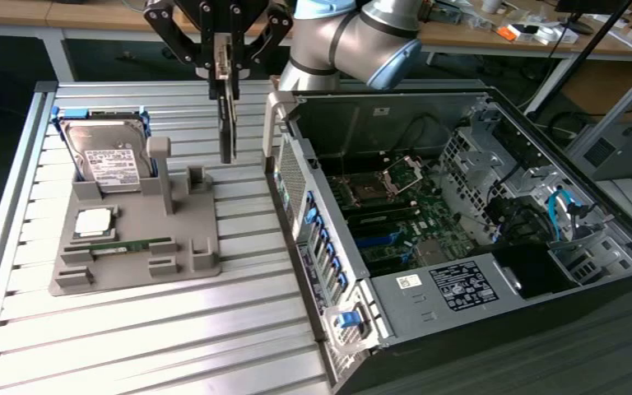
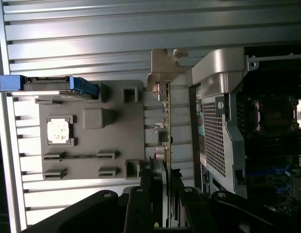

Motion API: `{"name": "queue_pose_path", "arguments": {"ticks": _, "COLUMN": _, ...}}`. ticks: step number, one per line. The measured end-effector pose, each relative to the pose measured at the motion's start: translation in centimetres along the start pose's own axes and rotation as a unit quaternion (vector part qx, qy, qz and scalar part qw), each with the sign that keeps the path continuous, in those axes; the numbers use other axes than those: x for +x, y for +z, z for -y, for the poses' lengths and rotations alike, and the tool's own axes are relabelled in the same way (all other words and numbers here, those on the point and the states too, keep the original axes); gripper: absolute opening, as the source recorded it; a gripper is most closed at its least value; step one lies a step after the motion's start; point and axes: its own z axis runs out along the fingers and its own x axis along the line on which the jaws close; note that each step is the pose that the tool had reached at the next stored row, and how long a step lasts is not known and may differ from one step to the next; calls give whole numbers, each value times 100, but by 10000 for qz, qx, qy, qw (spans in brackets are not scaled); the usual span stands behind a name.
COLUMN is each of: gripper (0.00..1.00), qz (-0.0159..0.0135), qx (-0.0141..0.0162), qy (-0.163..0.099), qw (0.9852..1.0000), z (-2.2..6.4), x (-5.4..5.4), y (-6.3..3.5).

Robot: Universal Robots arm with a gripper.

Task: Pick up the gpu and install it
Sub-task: 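Pick up the gpu and move the gpu toward the slot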

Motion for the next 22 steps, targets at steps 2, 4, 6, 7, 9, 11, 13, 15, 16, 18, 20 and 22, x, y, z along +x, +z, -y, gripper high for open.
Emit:
{"name": "queue_pose_path", "arguments": {"ticks": 2, "gripper": 27, "qz": 1, "qx": 1, "qy": 0, "qw": 10000, "z": -1, "x": -17, "y": 1}}
{"name": "queue_pose_path", "arguments": {"ticks": 4, "gripper": 27, "qz": 1, "qx": 3, "qy": 0, "qw": 10000, "z": -2, "x": -31, "y": 1}}
{"name": "queue_pose_path", "arguments": {"ticks": 6, "gripper": 27, "qz": 1, "qx": 5, "qy": 0, "qw": 10000, "z": -3, "x": -47, "y": 2}}
{"name": "queue_pose_path", "arguments": {"ticks": 7, "gripper": 27, "qz": 1, "qx": 6, "qy": 0, "qw": 10000, "z": -3, "x": -52, "y": 2}}
{"name": "queue_pose_path", "arguments": {"ticks": 9, "gripper": 27, "qz": 1, "qx": 7, "qy": 0, "qw": 10000, "z": -3, "x": -64, "y": 2}}
{"name": "queue_pose_path", "arguments": {"ticks": 11, "gripper": 27, "qz": 1, "qx": 9, "qy": 0, "qw": 10000, "z": -4, "x": -78, "y": 3}}
{"name": "queue_pose_path", "arguments": {"ticks": 13, "gripper": 27, "qz": 2, "qx": 12, "qy": 0, "qw": 10000, "z": -5, "x": -96, "y": 3}}
{"name": "queue_pose_path", "arguments": {"ticks": 15, "gripper": 27, "qz": 2, "qx": 16, "qy": 0, "qw": 10000, "z": -7, "x": -120, "y": 4}}
{"name": "queue_pose_path", "arguments": {"ticks": 16, "gripper": 27, "qz": 2, "qx": 17, "qy": 0, "qw": 10000, "z": -7, "x": -127, "y": 4}}
{"name": "queue_pose_path", "arguments": {"ticks": 18, "gripper": 27, "qz": 2, "qx": 19, "qy": 0, "qw": 10000, "z": -7, "x": -139, "y": 4}}
{"name": "queue_pose_path", "arguments": {"ticks": 20, "gripper": 27, "qz": 2, "qx": 21, "qy": 0, "qw": 10000, "z": -8, "x": -151, "y": 5}}
{"name": "queue_pose_path", "arguments": {"ticks": 22, "gripper": 27, "qz": 2, "qx": 23, "qy": 0, "qw": 10000, "z": -8, "x": -166, "y": 5}}
